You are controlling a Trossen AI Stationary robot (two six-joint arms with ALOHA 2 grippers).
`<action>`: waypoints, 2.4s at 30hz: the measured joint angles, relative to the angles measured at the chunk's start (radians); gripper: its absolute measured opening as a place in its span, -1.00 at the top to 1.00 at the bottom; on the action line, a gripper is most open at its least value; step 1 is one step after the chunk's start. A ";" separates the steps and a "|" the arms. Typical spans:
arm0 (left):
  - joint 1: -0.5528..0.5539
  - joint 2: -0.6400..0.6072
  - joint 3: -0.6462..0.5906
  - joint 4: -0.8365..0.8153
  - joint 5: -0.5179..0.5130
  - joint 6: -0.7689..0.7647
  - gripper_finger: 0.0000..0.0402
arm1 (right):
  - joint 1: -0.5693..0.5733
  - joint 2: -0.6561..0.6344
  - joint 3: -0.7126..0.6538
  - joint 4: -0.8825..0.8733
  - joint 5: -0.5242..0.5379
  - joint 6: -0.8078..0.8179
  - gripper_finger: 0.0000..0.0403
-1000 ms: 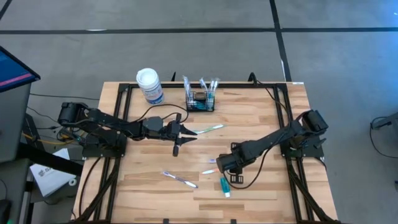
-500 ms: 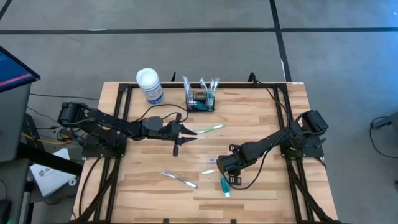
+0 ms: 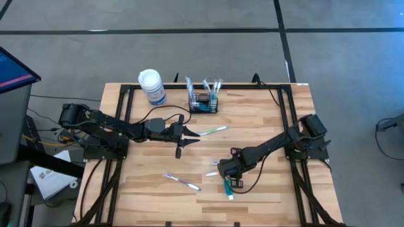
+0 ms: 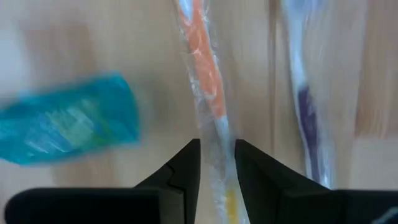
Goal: Pick & Place toothbrushing station
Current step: Put the orange toothbrush into the black wire organizer
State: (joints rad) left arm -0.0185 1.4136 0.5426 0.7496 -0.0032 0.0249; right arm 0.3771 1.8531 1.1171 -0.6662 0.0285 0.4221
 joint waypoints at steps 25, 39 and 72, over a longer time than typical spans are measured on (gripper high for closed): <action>0.000 0.000 0.000 0.010 0.000 0.004 0.62 | 0.000 0.027 0.114 -0.222 0.089 -0.037 0.98; 0.000 0.000 0.000 0.017 0.000 -0.068 0.62 | 0.000 0.025 0.349 -0.524 0.285 -0.064 1.00; 0.233 0.000 0.001 -0.012 0.488 -0.771 0.56 | 0.004 0.025 0.520 -0.700 0.635 -0.186 1.00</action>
State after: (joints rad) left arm 0.2150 1.4136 0.5434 0.7376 0.4843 -0.7460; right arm 0.3815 1.8782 1.6371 -1.3664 0.6635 0.2362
